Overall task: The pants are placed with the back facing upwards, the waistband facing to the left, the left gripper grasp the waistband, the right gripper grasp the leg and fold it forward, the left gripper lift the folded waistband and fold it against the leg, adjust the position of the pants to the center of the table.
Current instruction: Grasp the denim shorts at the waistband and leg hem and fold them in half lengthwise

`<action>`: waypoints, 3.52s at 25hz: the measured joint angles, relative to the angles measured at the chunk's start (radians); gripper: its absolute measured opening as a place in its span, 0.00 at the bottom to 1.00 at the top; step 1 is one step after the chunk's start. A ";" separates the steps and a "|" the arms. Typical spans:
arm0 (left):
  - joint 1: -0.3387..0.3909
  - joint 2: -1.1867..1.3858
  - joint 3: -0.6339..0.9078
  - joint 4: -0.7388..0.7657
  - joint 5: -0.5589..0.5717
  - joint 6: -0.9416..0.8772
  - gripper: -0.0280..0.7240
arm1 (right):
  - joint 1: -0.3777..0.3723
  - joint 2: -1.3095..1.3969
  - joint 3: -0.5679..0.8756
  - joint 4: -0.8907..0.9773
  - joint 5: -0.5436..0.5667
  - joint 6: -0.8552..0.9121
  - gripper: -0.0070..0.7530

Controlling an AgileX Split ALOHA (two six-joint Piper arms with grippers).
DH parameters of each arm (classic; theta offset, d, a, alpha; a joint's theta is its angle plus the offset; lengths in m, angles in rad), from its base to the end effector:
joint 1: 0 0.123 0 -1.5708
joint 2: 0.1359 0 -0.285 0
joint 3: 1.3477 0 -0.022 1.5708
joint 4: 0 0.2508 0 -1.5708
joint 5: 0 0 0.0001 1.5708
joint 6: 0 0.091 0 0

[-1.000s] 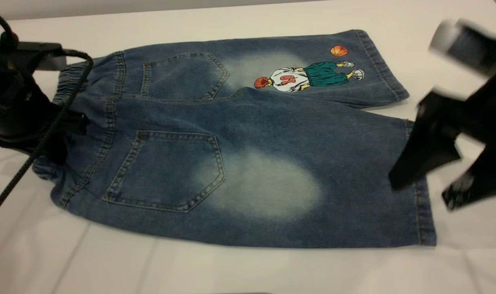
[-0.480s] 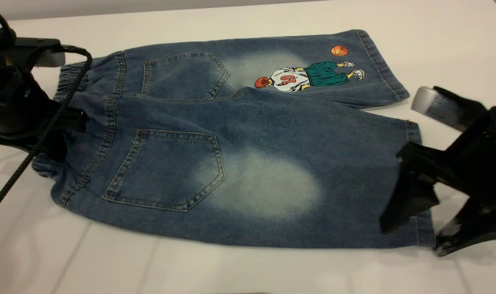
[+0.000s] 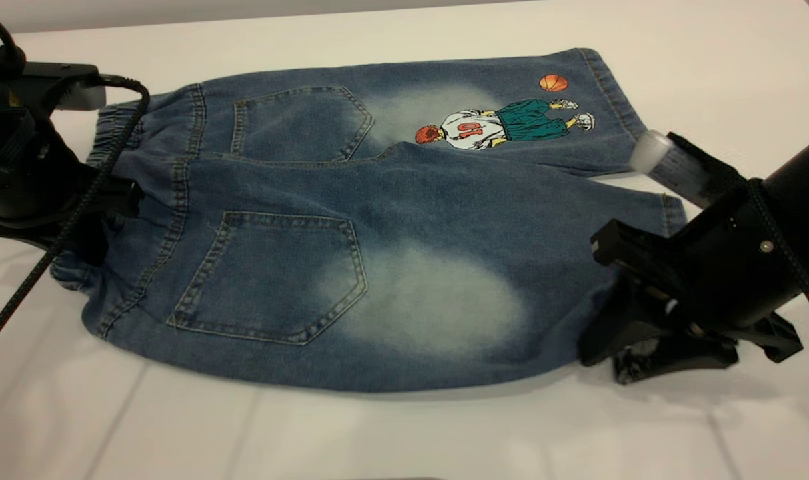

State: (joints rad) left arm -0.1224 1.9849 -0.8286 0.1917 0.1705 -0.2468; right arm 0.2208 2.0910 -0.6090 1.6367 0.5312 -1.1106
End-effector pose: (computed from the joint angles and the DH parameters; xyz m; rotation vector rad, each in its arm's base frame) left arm 0.3166 -0.0360 0.0707 0.0829 2.8046 0.0026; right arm 0.2398 0.1011 0.0291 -0.3869 -2.9905 -0.8800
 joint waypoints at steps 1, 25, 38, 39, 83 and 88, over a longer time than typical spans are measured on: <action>0.000 0.000 -0.001 0.000 0.002 0.000 0.15 | 0.000 0.002 0.000 0.005 -0.004 -0.008 0.15; 0.000 -0.020 -0.002 0.003 0.022 0.006 0.15 | -0.001 -0.015 -0.086 -0.231 0.057 0.070 0.35; 0.000 -0.020 -0.002 0.003 0.023 0.006 0.15 | -0.087 -0.074 -0.086 -0.239 -0.010 0.075 0.65; 0.000 -0.020 -0.002 0.003 0.023 0.006 0.15 | -0.088 -0.074 -0.086 -0.238 -0.008 0.075 0.65; 0.170 -0.038 -0.350 -0.470 0.408 0.017 0.15 | -0.133 -0.012 -0.569 -0.194 0.007 0.159 0.05; 0.211 0.044 -0.432 -0.848 0.433 0.241 0.15 | -0.149 0.024 -0.645 -0.197 0.010 0.196 0.05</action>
State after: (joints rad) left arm 0.0887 2.0292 -1.2607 -0.6567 0.6033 -0.0054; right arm 0.0719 2.1149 -1.2536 1.4399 0.5417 -0.9150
